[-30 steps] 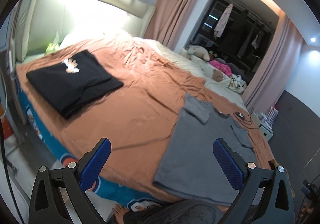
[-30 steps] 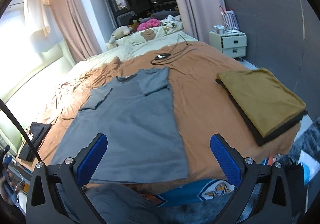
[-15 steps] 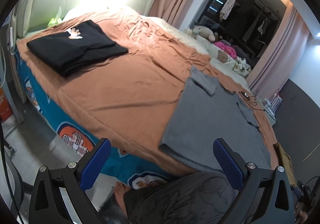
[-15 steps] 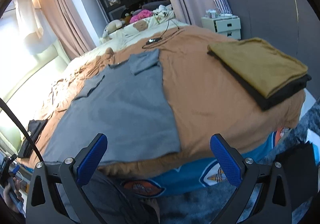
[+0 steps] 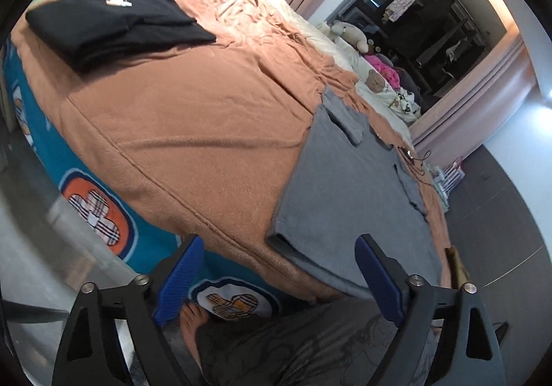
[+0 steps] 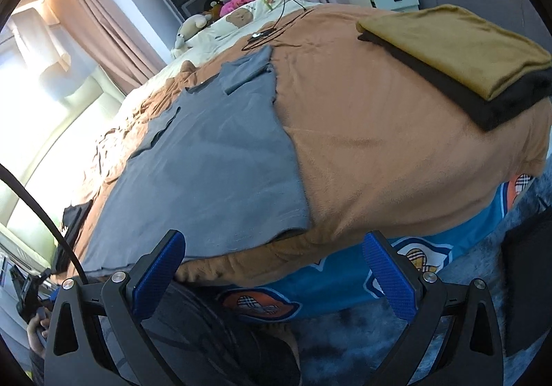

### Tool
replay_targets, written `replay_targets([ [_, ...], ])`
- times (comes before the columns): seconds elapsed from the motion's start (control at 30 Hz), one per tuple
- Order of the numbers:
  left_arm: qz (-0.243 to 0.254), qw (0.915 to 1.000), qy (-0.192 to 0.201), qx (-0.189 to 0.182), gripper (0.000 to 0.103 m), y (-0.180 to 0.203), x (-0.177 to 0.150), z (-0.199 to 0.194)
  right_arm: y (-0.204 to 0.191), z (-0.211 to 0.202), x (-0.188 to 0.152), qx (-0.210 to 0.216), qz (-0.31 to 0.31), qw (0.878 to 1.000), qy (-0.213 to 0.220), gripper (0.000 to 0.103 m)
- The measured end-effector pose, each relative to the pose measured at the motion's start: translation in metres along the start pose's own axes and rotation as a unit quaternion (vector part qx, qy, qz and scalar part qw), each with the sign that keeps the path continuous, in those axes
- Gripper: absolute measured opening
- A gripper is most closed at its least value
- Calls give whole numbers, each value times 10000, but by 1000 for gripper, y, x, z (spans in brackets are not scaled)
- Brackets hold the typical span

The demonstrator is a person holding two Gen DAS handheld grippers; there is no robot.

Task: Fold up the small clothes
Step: 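Move both tools down toward the long side edge of the shirt, then grasp the shirt's side edge with the left gripper while the right gripper grasps beside it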

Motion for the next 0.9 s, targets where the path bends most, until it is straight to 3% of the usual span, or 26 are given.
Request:
replay_targets([
  [0.27, -174, 9989, -368, -228, 64, 4, 9, 28, 19, 9, -1, 41, 228, 9997, -27, 103],
  [0.37, -246, 9974, -576, -362, 64, 10, 7, 41, 18, 15, 1, -20, 316, 9995, 29, 102],
  [0.5, -237, 9957, -785, -424, 64, 17, 3, 55, 20, 26, 6, 145, 486, 9987, -49, 88],
  [0.63, -207, 9948, -962, -270, 63, 16, 0, 68, 27, 37, 12, 115, 574, 9982, -118, 86],
  [0.8, -236, 9932, -1114, -258, 52, 18, -3, 75, 36, 48, 19, 120, 757, 9970, -101, 86],
  [0.9, -191, 9929, -1150, -246, 48, 21, -5, 78, 41, 53, 17, 165, 951, 9953, -95, 79],
])
Point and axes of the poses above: each gripper's, at about its wrist camera, not at the fingertips, and z roughly the way its jaws point, y to its right, x to its top, the point moved 8 cm from there along z, roughly the way its jaws point, and after that the axes turned 14 degrees about x, right-handed, at the moved point
